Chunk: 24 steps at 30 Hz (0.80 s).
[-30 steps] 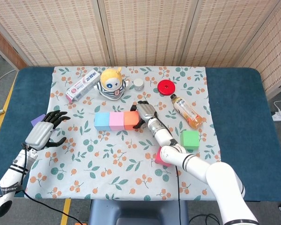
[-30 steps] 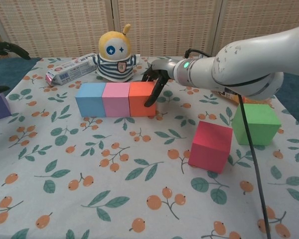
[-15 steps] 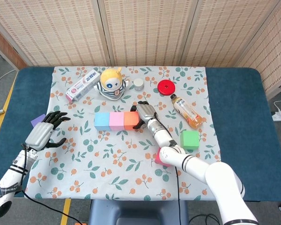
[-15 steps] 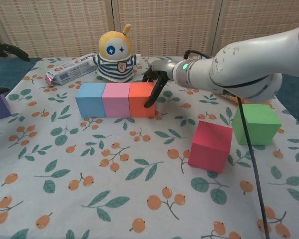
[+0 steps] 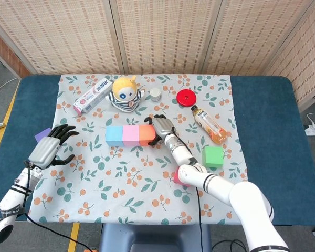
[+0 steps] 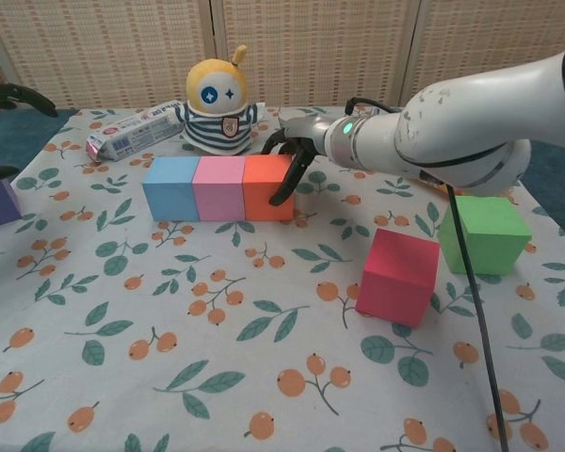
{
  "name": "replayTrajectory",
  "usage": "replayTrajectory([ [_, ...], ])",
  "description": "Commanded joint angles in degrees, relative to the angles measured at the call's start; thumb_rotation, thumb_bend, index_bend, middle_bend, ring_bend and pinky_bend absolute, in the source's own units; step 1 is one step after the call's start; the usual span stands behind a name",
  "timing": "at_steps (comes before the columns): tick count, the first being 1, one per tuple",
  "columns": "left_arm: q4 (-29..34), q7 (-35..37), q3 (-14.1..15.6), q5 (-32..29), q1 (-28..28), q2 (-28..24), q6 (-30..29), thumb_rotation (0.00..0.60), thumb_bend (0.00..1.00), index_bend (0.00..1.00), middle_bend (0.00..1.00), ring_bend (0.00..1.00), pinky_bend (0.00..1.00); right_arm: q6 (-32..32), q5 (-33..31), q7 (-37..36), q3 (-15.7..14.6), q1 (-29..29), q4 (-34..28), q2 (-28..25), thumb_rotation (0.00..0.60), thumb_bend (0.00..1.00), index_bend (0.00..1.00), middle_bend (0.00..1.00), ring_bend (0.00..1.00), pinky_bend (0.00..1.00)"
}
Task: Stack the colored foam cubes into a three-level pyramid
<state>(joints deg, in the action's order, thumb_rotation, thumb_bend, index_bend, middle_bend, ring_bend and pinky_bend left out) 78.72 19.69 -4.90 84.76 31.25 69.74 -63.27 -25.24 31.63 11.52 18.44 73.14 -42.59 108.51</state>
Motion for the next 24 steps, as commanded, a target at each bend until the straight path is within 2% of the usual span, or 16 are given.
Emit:
replayTrajectory([
  [1,0.1,0.0,0.0,0.0,0.0,0.0,-0.1,0.600,0.33,0.20,0.10,0.03,0.08,0.1,-0.1,0.1,-0.1,-0.1,-0.3,-0.2,0.600,0.06,0.09,0.22,0.03,0.00],
  [4,0.2,-0.1,-0.1,0.0,0.0,0.0,-0.1,0.600,0.33,0.20,0.10,0.03,0.08,0.4,-0.3,0.4,-0.5,-0.2,-0.8,-0.6,0.600,0.06,0.01,0.17,0.00,0.00],
  [8,0.5,-0.5,-0.1,0.0,0.1,-0.2,0.0,0.600,0.33,0.20,0.09,0.03,0.08,0.7,-0.5,0.9,-1.3,-0.5,-2.3,-1.8,0.600,0.06,0.00,0.07,0.00,0.00],
  [11,0.8,-0.7,-0.2,0.0,0.1,-0.5,-0.2,0.600,0.33,0.20,0.09,0.03,0.08,-0.1,0.2,1.0,-1.8,-1.3,-6.1,-4.4,0.600,0.06,0.00,0.01,0.00,0.00],
  [16,0.8,-1.1,-0.3,-0.5,0.1,-0.6,0.1,0.600,0.33,0.20,0.09,0.03,0.08,-2.4,1.2,1.4,-3.3,-3.8,-16.4,-12.3,0.600,0.06,0.00,0.00,0.00,0.00],
  [19,0.8,-1.3,-0.2,-0.7,0.1,-0.5,0.4,0.600,0.33,0.20,0.09,0.03,0.08,-4.5,0.5,1.8,-4.2,-4.9,-20.1,-15.6,0.600,0.06,0.00,0.00,0.00,0.00],
  [24,1.5,-2.1,0.1,-0.7,-0.1,-0.6,0.5,0.600,0.33,0.20,0.09,0.03,0.08,-5.2,-1.8,2.4,-5.4,-4.9,-18.1,-15.4,0.600,0.06,0.00,0.00,0.00,0.00],
])
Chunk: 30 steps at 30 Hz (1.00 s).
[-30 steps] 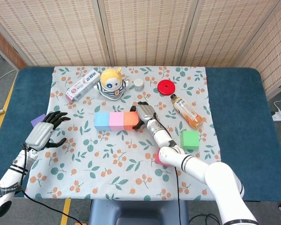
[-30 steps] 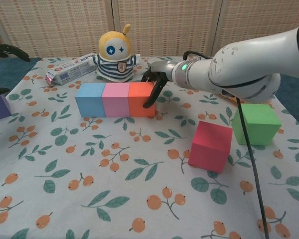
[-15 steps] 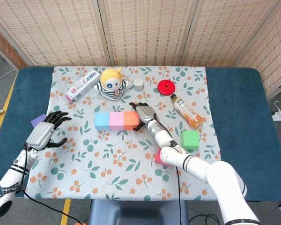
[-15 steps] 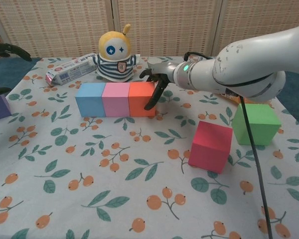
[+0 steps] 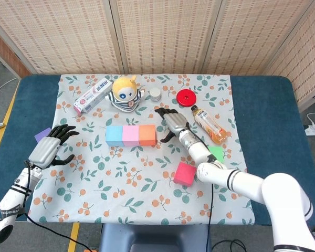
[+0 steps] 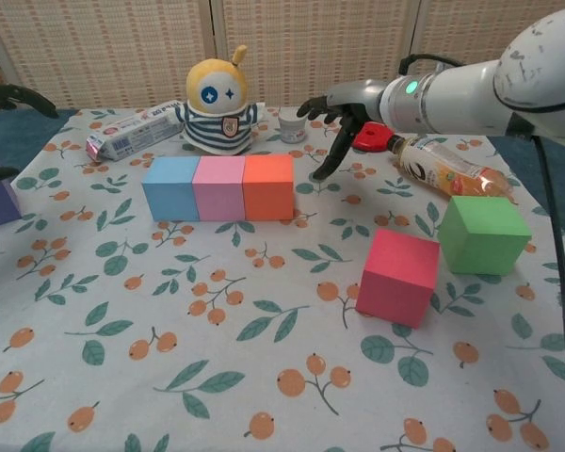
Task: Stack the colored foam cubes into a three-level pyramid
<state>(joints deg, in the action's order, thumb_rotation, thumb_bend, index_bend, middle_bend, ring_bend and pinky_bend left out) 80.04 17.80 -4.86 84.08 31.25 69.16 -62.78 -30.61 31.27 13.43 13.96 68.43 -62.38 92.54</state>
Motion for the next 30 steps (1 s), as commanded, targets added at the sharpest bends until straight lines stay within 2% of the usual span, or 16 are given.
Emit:
replayTrajectory([
  [1,0.3,-0.3,0.1,-0.1,-0.1,-0.1,0.0,0.600,0.33,0.20,0.09,0.03,0.08,0.9,-2.0,0.6,-1.2,0.1,2.7,0.9,0.600,0.06,0.00,0.00,0.00,0.00],
  [5,0.7,-0.3,0.1,-0.4,-0.3,-0.2,0.0,0.600,0.33,0.20,0.09,0.03,0.08,2.2,-3.0,1.0,-1.7,1.6,8.4,4.2,0.600,0.06,0.00,0.00,0.00,0.00],
  [16,0.3,-0.1,0.1,-1.0,-0.5,-0.7,0.7,0.600,0.33,0.20,0.09,0.03,0.08,6.1,-0.6,-2.4,2.2,5.1,23.5,14.1,0.600,0.06,0.00,0.00,0.00,0.00],
  [30,0.3,-0.4,0.3,-1.0,-0.5,-0.7,1.3,0.600,0.33,0.20,0.09,0.03,0.08,8.7,3.7,-5.1,4.7,6.7,30.0,18.0,0.600,0.07,0.00,0.00,0.00,0.00],
])
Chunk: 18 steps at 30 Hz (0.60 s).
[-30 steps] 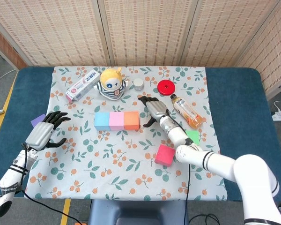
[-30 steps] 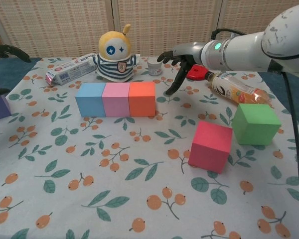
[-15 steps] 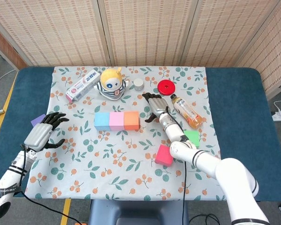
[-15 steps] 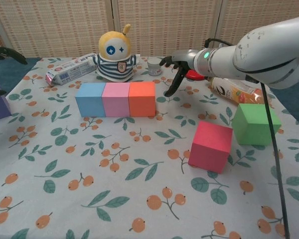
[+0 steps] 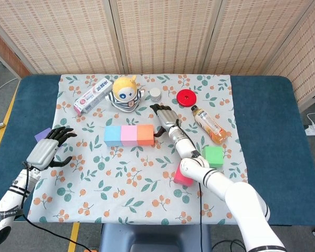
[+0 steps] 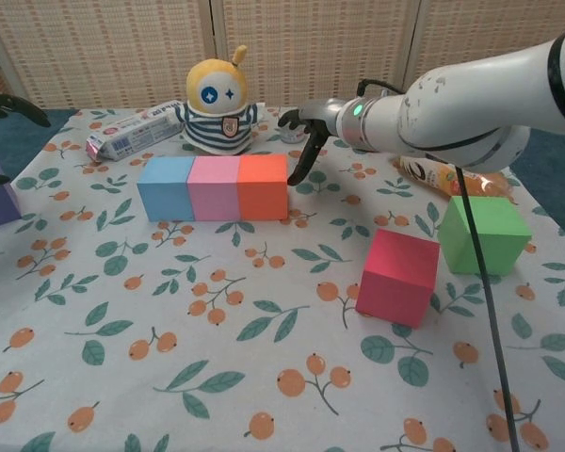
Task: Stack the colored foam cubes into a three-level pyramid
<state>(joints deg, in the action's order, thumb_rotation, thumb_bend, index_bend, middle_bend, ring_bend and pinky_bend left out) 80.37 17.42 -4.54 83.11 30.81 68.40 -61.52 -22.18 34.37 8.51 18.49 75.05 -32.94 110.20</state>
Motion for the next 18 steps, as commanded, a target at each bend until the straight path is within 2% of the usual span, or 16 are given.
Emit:
replayTrajectory([
  [1,-0.1,-0.1,0.0,-0.1,0.0,0.1,0.2,0.600,0.33,0.20,0.09,0.03,0.08,0.2,1.0,-0.2,0.2,-0.1,0.6,0.3,0.600,0.07,0.00,0.00,0.00,0.00],
  [6,-0.5,0.3,-0.1,-0.6,0.4,0.4,1.2,0.600,0.33,0.20,0.09,0.03,0.08,-1.2,2.7,0.1,0.0,-1.6,-1.9,-1.7,0.600,0.07,0.00,0.00,0.00,0.00],
  [9,-1.4,1.5,-0.1,-1.3,1.1,0.6,3.4,0.600,0.33,0.19,0.09,0.03,0.08,-4.9,4.3,0.3,-0.3,-4.4,-8.9,-5.9,0.600,0.07,0.00,0.00,0.00,0.00],
  [12,-2.8,2.8,-0.2,-2.2,2.2,0.7,6.3,0.600,0.33,0.17,0.09,0.03,0.08,-10.6,6.1,0.2,-0.7,-9.2,-21.8,-13.7,0.600,0.07,0.00,0.00,0.00,0.00],
  [14,-4.3,3.2,-0.5,-3.7,3.1,1.0,8.8,0.600,0.33,0.15,0.09,0.03,0.08,-14.5,7.1,0.8,-1.5,-12.9,-32.6,-20.6,0.600,0.07,0.00,0.00,0.00,0.00],
  [16,-6.4,2.6,-1.0,-6.2,3.8,1.7,11.6,0.600,0.33,0.12,0.08,0.02,0.09,-18.3,7.9,1.9,-2.6,-16.5,-42.9,-27.6,0.600,0.07,0.00,0.00,0.00,0.00],
  [18,-8.3,2.1,-1.6,-9.2,4.3,2.3,14.3,0.600,0.33,0.07,0.06,0.01,0.10,-21.5,9.0,2.6,-3.7,-19.5,-50.4,-33.2,0.600,0.07,0.00,0.00,0.00,0.00],
])
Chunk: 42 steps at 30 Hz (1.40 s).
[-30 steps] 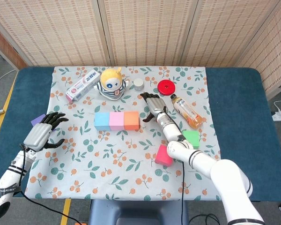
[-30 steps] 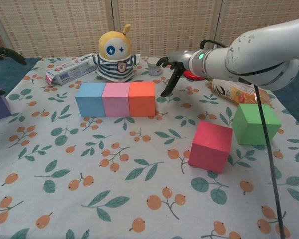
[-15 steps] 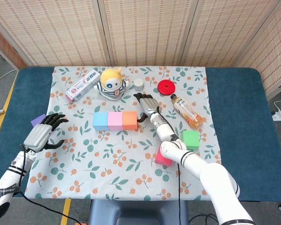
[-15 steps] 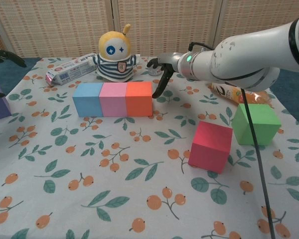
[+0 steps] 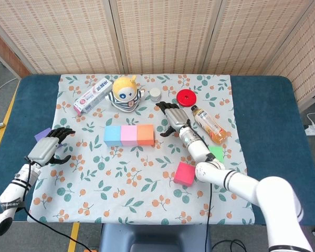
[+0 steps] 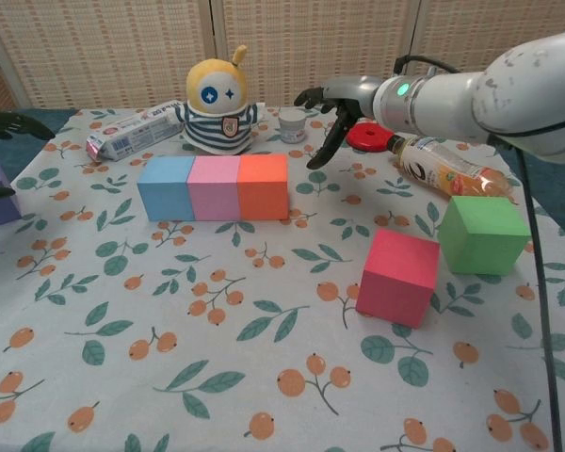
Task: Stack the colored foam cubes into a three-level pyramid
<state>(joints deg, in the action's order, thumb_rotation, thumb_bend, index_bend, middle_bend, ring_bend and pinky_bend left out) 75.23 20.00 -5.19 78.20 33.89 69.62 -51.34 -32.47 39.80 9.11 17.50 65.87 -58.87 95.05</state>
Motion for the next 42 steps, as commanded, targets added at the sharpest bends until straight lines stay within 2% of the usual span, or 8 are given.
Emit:
replayTrajectory([
  [1,-4.3,-0.7,-1.2,-6.2,1.6,1.4,6.0,0.600,0.33,0.05,0.05,0.01,0.10,-13.3,4.5,2.3,-3.3,-12.2,-28.8,-21.3,0.600,0.07,0.00,0.00,0.00,0.00],
  [4,-7.0,-1.7,-1.9,-10.7,2.0,2.4,9.6,0.600,0.33,0.00,0.04,0.01,0.11,-17.4,7.3,1.9,-4.9,-16.9,-37.8,-28.9,0.600,0.07,0.00,0.00,0.00,0.00],
  [7,-8.2,-2.8,-2.4,-14.5,2.1,2.9,12.1,0.600,0.34,0.00,0.04,0.01,0.12,-21.2,11.3,0.6,-6.3,-21.4,-44.0,-34.5,0.600,0.07,0.00,0.00,0.00,0.00],
  [11,-9.8,-4.8,-2.8,-19.3,2.3,3.6,15.0,0.600,0.33,0.00,0.01,0.00,0.12,-25.5,16.9,-2.5,-7.9,-26.8,-48.7,-39.5,0.600,0.07,0.00,0.00,0.00,0.00],
  [14,-10.5,-5.7,-3.4,-21.7,2.1,4.3,14.8,0.600,0.33,0.00,0.00,0.00,0.11,-28.4,20.7,-4.9,-8.9,-30.3,-50.6,-41.9,0.600,0.07,0.00,0.00,0.00,0.00],
  [19,-9.1,-6.8,-4.2,-21.1,1.1,4.1,11.6,0.600,0.33,0.00,0.00,0.00,0.09,-31.2,24.1,-7.4,-9.8,-34.1,-51.6,-43.7,0.600,0.07,0.00,0.00,0.00,0.00],
  [24,-8.1,-7.6,-4.9,-21.1,0.9,3.9,10.6,0.600,0.33,0.00,0.00,0.00,0.09,-31.5,24.7,-8.6,-9.7,-35.5,-51.3,-44.0,0.600,0.07,0.00,0.00,0.00,0.00],
  [42,-15.3,-14.5,-5.4,-28.2,3.1,7.9,15.8,0.600,0.33,0.00,0.00,0.00,0.05,-30.8,26.7,-10.6,-9.5,-38.6,-50.9,-44.1,0.600,0.07,0.00,0.00,0.00,0.00],
])
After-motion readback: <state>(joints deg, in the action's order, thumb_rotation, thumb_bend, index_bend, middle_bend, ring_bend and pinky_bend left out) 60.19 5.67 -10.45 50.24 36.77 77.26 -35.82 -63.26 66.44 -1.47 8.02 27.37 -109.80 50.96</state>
